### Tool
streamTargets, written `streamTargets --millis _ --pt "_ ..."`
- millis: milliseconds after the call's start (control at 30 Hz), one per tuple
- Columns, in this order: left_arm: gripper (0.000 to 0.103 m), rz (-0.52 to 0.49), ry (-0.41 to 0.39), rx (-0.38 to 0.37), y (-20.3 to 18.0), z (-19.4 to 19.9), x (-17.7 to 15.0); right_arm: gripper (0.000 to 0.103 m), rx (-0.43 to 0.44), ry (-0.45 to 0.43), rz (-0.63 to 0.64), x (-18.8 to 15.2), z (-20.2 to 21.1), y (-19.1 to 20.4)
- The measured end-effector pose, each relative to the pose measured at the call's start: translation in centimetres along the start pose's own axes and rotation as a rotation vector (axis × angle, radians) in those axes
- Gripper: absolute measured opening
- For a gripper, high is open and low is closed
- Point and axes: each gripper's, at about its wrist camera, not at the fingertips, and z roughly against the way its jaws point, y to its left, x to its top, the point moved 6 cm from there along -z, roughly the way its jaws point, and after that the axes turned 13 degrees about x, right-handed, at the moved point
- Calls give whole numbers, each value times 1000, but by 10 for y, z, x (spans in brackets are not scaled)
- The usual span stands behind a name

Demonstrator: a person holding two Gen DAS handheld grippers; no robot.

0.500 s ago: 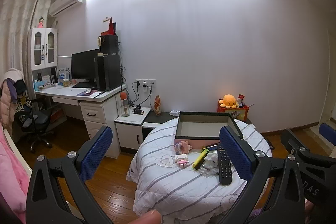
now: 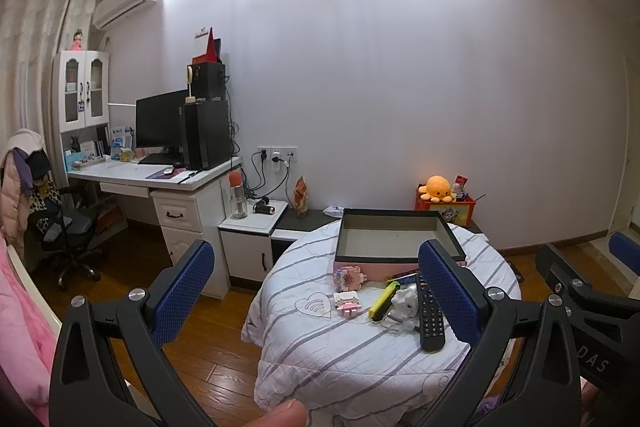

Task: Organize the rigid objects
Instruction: 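Move both tools toward the objects beside the pink box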

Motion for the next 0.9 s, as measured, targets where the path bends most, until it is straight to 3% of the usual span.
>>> streamTargets --millis 700,900 --pt "103 -35 88 20 -15 -58 -15 103 -1 101 1 -5 -53 -9" --pt "103 -42 142 5 -21 -89 -35 103 -5 195 -29 -28 -89 -25"
